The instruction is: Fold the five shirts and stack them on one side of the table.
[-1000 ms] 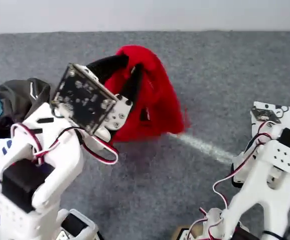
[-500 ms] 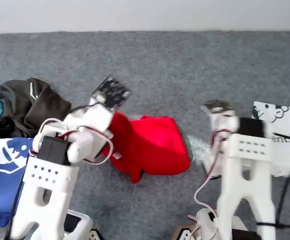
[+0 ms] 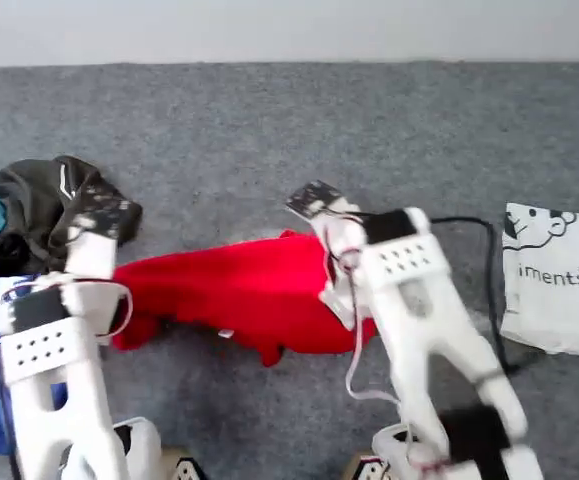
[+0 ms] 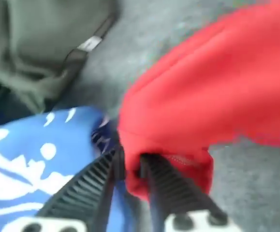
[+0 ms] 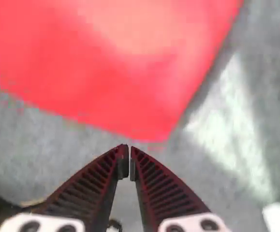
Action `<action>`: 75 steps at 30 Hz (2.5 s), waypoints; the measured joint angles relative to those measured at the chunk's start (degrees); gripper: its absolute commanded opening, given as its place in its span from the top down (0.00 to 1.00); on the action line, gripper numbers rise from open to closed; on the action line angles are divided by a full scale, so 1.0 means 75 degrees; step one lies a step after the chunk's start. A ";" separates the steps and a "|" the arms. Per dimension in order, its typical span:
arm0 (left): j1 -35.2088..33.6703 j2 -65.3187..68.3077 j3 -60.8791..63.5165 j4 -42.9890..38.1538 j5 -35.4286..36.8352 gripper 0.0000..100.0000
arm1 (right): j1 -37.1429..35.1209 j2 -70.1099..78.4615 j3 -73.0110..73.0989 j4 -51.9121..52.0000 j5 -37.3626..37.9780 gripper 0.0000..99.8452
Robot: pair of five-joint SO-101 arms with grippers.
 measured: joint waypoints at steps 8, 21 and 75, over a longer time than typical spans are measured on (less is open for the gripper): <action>-0.1289 0.0000 -0.0188 0.0434 0.0000 0.88 | 0.0012 0.4114 -0.3223 -0.0926 0.0000 0.99; -0.1582 0.0000 -0.1336 0.1114 0.0000 0.88 | 0.0012 0.9541 -1.2308 0.0258 0.0961 0.99; -0.1594 0.0000 -0.1336 0.1020 0.0000 0.88 | -0.2614 0.5404 -0.4736 0.2004 0.0422 0.72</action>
